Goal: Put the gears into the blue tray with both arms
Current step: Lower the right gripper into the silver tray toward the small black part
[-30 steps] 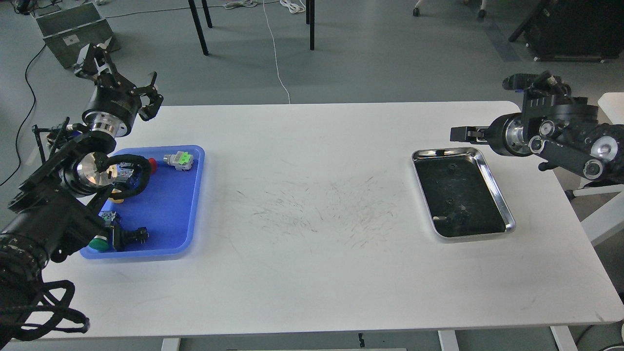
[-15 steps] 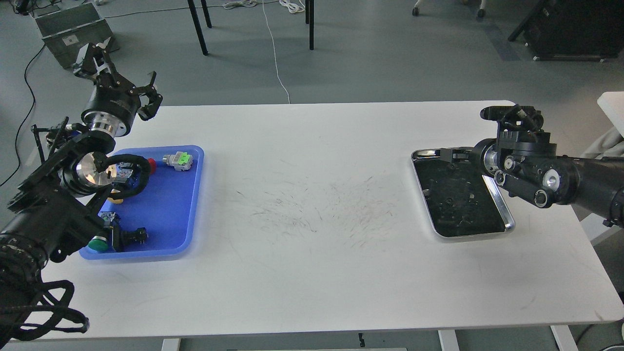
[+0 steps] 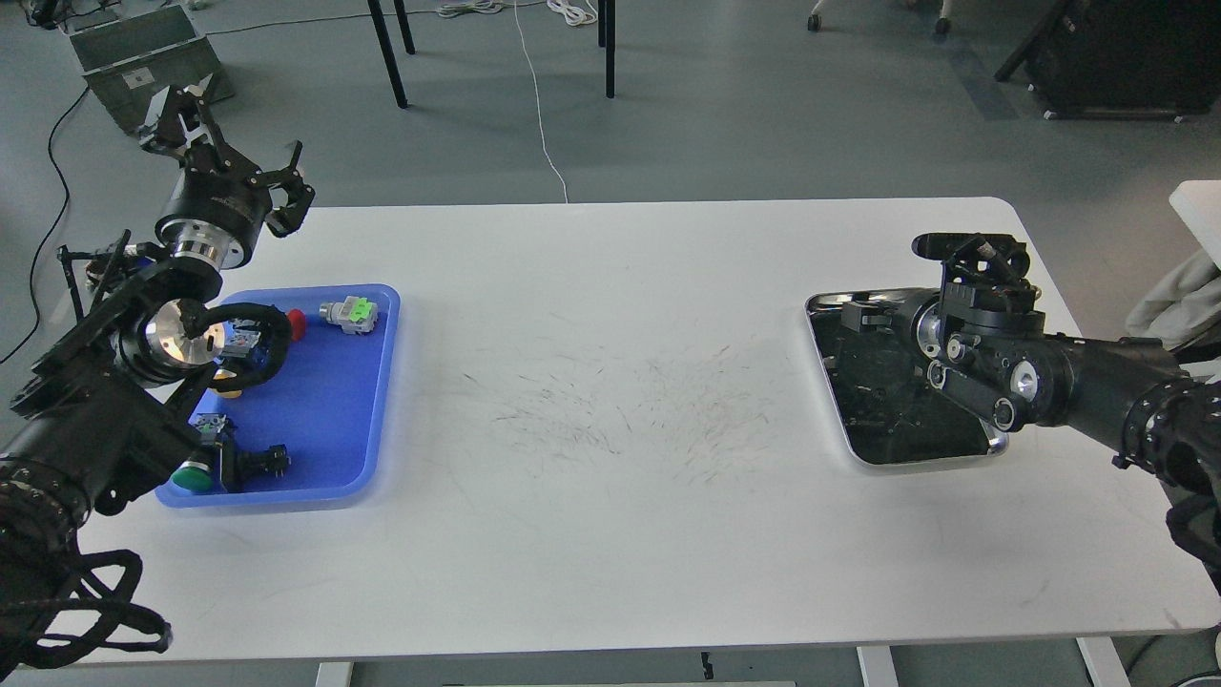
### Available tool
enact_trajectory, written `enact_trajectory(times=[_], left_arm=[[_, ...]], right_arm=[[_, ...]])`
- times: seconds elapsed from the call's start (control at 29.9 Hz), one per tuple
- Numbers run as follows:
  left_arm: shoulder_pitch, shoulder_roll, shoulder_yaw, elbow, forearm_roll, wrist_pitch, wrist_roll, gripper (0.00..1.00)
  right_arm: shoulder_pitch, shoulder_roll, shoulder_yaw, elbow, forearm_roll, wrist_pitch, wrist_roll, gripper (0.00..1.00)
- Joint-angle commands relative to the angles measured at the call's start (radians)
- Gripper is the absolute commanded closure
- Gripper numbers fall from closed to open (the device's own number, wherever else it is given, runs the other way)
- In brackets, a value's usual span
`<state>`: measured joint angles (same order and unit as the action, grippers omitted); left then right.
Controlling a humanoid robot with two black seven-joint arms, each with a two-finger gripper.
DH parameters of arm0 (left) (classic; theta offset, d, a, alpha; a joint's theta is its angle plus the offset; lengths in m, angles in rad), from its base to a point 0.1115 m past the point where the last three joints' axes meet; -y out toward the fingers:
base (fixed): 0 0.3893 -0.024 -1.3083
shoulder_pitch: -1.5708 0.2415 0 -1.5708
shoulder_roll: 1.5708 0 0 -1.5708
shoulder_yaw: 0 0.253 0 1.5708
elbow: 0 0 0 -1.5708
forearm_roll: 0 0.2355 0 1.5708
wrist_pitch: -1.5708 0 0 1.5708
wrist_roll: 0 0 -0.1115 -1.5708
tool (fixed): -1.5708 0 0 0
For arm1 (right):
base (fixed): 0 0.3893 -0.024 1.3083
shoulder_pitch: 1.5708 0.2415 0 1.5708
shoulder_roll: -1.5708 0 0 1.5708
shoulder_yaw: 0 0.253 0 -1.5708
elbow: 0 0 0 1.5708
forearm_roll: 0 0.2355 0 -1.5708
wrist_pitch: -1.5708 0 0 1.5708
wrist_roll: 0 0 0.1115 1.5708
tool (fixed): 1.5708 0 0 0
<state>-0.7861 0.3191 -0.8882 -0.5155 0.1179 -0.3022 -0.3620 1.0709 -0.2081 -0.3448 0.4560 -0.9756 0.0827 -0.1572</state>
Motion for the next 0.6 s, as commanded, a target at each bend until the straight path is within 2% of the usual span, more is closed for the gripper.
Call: enact_trajectory(times=[0.0,0.23,0.47,0.57], left_arm=[[0.001,0.000,0.000,0.000,0.000,0.000,0.000,0.02],[0.001,0.000,0.000,0.000,0.000,0.000,0.000,0.02],[0.001,0.009,0.000,0.000,0.000,0.000,0.000,0.02],[0.002,0.011,0.000,0.000,0.000,0.000,0.000,0.02]], right_arm=[[-0.006,0.021,-0.002,-0.008,-0.002,0.000,-0.001,0.06],[-0.028,0.052,-0.002,-0.065,-0.002,0.000,0.001,0.08],[-0.028,0.053,-0.043,-0.080,0.000,-0.007,0.001,0.15],[-0.041,0.073,-0.049,-0.108,0.000,-0.032,0.002,0.15]])
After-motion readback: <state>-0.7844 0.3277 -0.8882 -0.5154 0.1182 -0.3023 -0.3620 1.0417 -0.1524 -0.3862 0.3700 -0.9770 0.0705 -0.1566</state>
